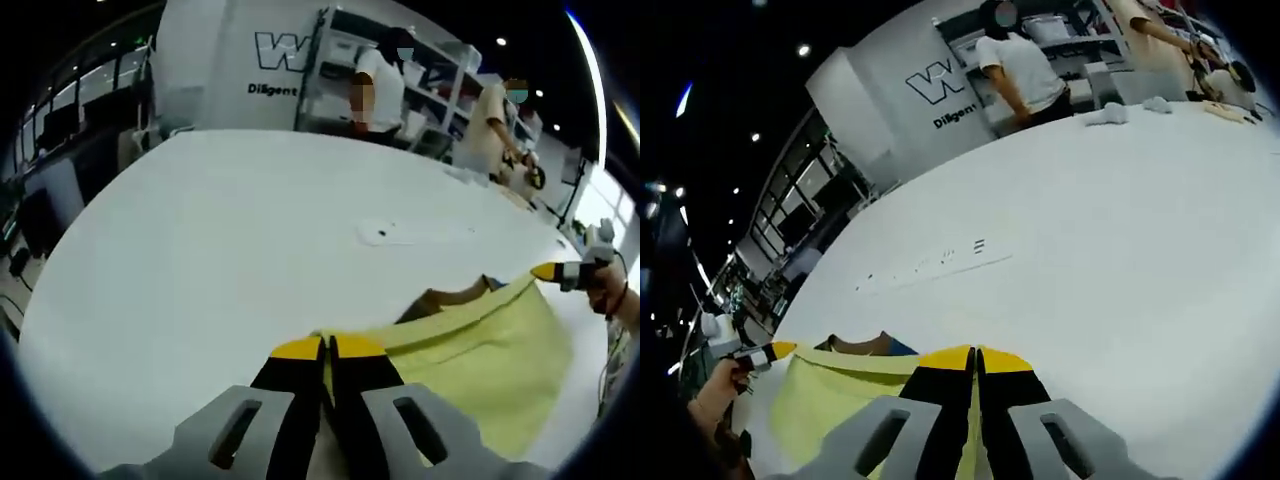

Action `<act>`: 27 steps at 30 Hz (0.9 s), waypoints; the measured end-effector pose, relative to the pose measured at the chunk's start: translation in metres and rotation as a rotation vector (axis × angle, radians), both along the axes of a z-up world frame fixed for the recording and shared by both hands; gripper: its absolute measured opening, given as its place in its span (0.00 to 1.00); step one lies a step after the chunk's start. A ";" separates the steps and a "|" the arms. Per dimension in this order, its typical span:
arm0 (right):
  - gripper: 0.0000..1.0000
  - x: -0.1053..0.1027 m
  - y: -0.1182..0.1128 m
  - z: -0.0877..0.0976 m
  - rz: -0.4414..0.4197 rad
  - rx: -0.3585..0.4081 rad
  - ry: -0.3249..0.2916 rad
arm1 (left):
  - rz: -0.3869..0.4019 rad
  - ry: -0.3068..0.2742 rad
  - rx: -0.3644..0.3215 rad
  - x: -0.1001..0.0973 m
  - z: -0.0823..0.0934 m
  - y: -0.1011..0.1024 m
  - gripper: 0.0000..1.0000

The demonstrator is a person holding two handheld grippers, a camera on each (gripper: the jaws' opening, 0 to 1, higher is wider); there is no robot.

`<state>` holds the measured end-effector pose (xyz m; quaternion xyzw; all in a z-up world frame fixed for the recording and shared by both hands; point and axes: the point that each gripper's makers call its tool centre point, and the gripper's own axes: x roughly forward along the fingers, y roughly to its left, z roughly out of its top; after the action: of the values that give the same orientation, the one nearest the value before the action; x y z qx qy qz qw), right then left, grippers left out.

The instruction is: Fold the garment on the visible template until the final outline fits inside the template.

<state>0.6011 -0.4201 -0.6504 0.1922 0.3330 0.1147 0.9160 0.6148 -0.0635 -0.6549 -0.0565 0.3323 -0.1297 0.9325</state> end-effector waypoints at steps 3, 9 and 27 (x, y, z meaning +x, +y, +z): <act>0.00 0.001 0.000 -0.002 0.002 -0.009 -0.005 | -0.003 -0.003 0.006 -0.002 -0.001 -0.001 0.00; 0.00 -0.003 -0.002 0.009 -0.009 0.017 -0.040 | -0.057 -0.041 0.001 -0.012 0.017 -0.004 0.03; 0.53 -0.062 0.014 0.030 0.181 -0.040 -0.065 | -0.138 -0.036 -0.058 -0.069 0.049 -0.018 0.48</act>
<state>0.5386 -0.4063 -0.6207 0.1391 0.3215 0.1963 0.9158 0.5460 -0.0812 -0.6064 -0.0583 0.3147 -0.2041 0.9251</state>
